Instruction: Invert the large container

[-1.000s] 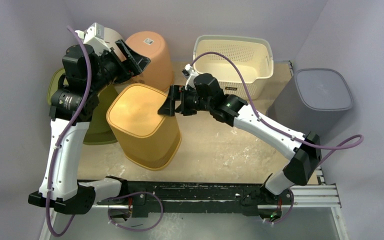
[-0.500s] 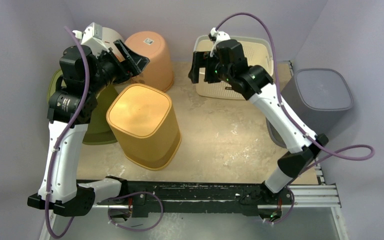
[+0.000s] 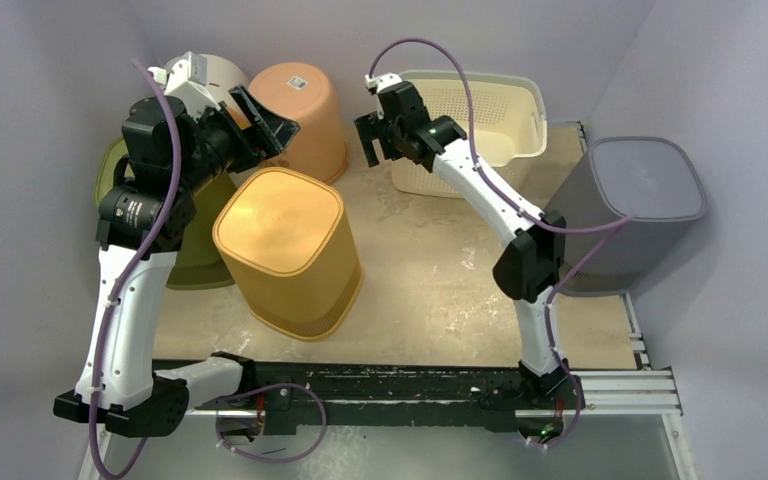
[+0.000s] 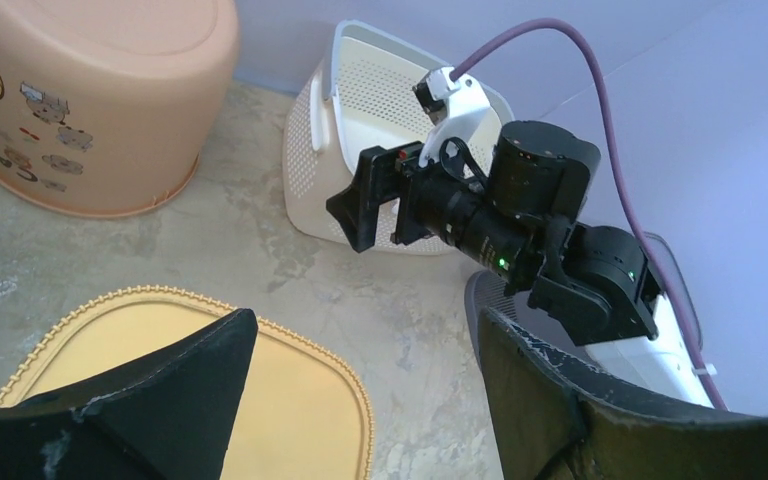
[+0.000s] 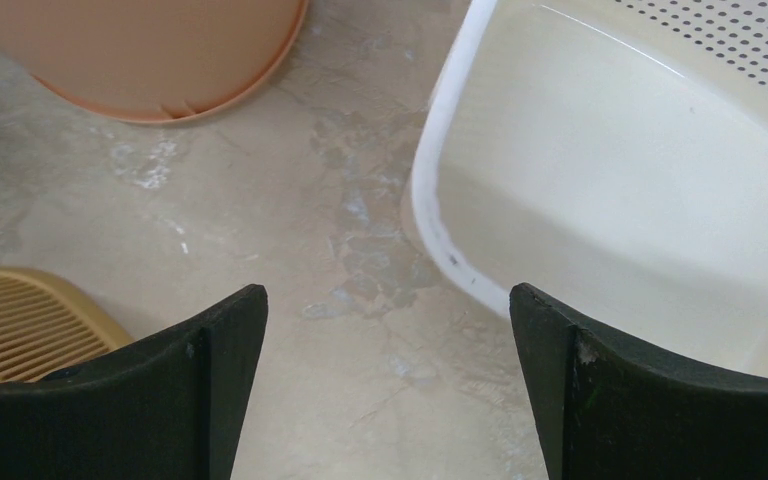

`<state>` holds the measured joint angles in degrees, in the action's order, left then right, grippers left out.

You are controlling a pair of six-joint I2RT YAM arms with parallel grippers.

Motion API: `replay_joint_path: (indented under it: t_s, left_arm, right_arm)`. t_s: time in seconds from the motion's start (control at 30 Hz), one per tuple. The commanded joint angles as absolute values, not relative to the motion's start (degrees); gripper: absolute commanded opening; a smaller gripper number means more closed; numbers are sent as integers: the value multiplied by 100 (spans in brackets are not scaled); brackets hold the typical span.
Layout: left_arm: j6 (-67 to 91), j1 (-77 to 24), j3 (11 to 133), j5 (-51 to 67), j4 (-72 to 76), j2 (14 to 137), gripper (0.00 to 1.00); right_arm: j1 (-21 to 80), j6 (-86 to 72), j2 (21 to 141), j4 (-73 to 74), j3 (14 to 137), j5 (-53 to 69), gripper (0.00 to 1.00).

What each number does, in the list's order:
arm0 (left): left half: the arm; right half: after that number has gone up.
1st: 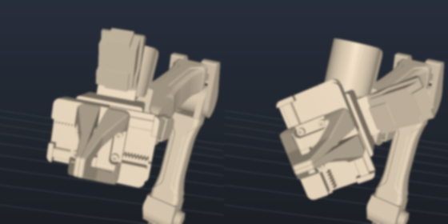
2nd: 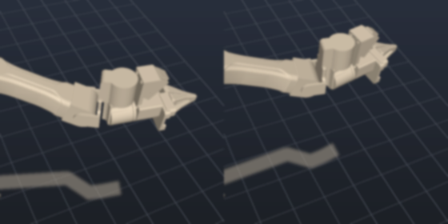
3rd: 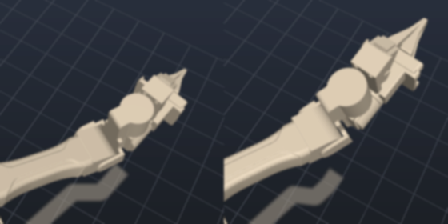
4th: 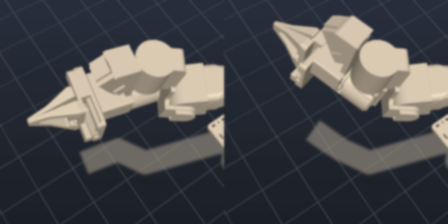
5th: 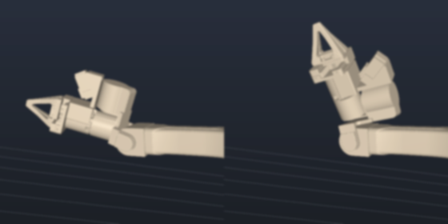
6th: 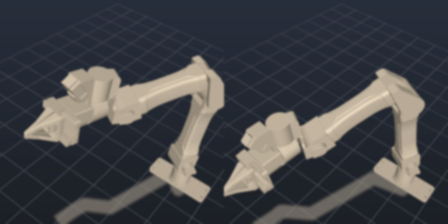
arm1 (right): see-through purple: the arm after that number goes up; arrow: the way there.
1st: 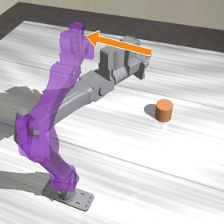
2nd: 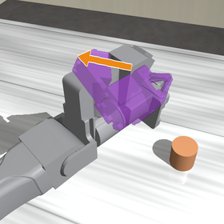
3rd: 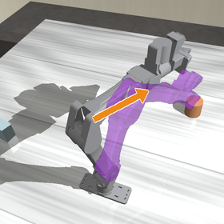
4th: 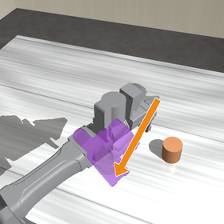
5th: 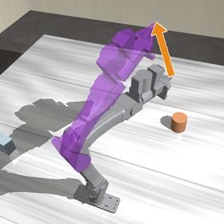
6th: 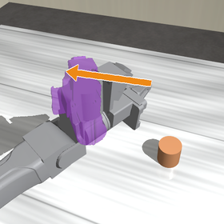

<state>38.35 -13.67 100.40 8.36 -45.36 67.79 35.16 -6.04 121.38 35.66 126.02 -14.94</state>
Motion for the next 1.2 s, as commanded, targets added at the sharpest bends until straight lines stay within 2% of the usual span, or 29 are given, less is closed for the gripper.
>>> replay_joint_path:
  t_s: [0.0, 0.13, 0.43, 0.67, 0.93, 1.17]
  left_arm:
    - [3736, -1415, 9960, 847, -4331, 6731, 79]
    - [3691, -1415, 9910, 835, -4325, 6773, 79]
    - [3582, -1421, 9947, 640, -4367, 6852, 79]
    - [3610, -1411, 9949, 572, -4384, 6881, 79]
    - [3611, -1417, 9932, 483, -4542, 6773, 79]
    - [3622, -1415, 9897, 519, -4551, 6706, 79]
  right_arm:
    - [3273, -329, 12197, 3111, 13119, -1650, 90]
    - [3155, -223, 12469, 2885, 13249, -1498, 84]
    - [3028, -48, 13127, 2809, 13942, -770, 77]
    - [3022, -206, 13228, 2676, 13732, -698, 71]
    - [3025, -387, 13286, 2682, 13560, -1053, 48]
    - [3026, -487, 13385, 2708, 13260, -1199, 52]
